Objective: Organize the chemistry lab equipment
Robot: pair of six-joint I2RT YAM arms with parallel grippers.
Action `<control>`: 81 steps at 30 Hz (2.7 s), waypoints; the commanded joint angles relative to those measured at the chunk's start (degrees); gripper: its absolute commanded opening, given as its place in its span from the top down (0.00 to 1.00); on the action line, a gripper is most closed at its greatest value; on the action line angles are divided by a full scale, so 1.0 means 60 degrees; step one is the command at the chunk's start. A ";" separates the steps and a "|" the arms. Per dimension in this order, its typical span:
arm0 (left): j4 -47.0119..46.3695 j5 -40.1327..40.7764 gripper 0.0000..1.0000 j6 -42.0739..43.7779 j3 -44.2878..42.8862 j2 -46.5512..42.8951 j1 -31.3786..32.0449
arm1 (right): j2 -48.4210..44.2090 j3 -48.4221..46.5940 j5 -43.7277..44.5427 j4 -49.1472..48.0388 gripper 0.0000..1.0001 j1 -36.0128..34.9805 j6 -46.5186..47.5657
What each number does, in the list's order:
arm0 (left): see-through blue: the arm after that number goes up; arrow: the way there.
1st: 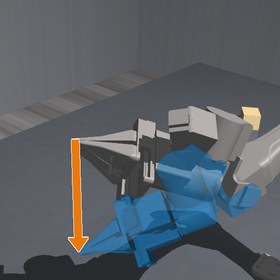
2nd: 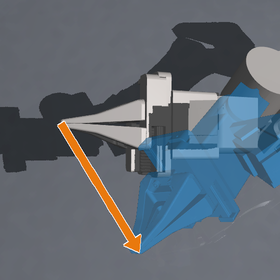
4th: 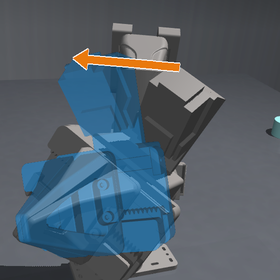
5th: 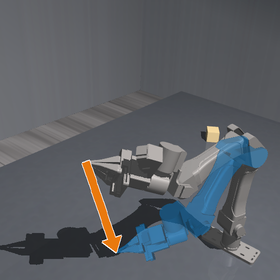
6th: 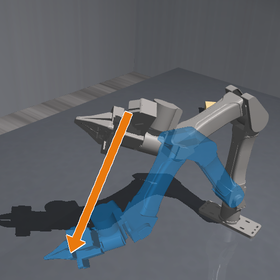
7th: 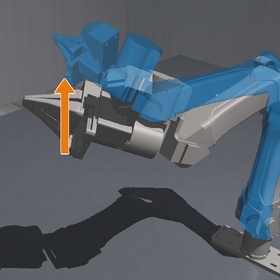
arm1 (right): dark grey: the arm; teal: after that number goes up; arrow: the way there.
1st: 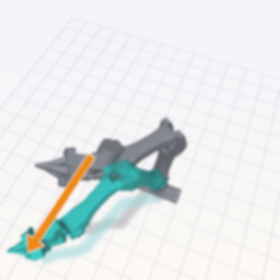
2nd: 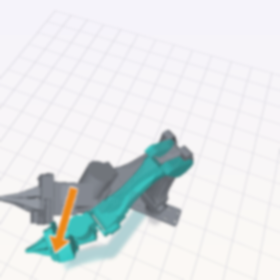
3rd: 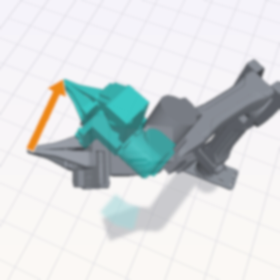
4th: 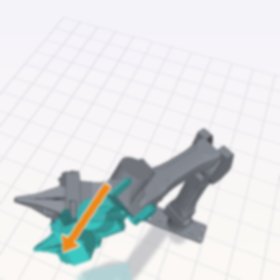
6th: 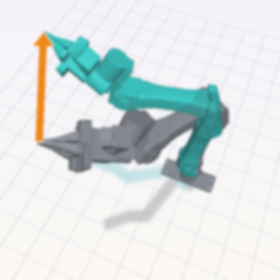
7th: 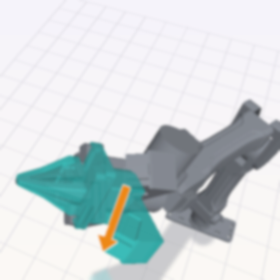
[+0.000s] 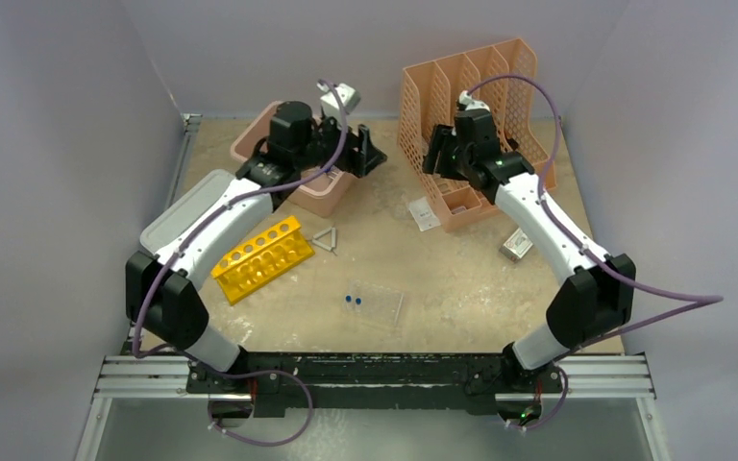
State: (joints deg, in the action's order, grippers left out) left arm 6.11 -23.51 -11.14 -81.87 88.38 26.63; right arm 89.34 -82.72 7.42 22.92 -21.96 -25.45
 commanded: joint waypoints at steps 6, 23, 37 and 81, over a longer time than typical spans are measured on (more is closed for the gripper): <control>-0.0015 0.3347 0.23 -0.0132 -0.0703 0.1642 0.2000 | -0.1286 0.0879 0.1978 0.1383 0.25 0.1035 -0.1546; 0.2237 0.4006 0.15 -0.0665 -0.3105 0.5239 0.2297 | -0.2733 0.2667 0.2001 0.1023 0.17 0.1955 -0.2256; 0.2752 0.4192 0.36 -0.0762 -0.4122 0.6402 0.2291 | -0.2776 0.2815 0.1767 0.0559 0.18 0.1984 -0.1729; 0.7129 0.3962 0.67 0.0107 -0.4331 0.4074 -0.1349 | -0.2232 0.2533 0.1451 0.0272 0.21 0.1982 -0.1336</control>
State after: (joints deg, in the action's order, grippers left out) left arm 45.47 2.92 -13.74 -106.98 112.05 19.90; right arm 75.88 -65.45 15.53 26.20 -10.35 -34.39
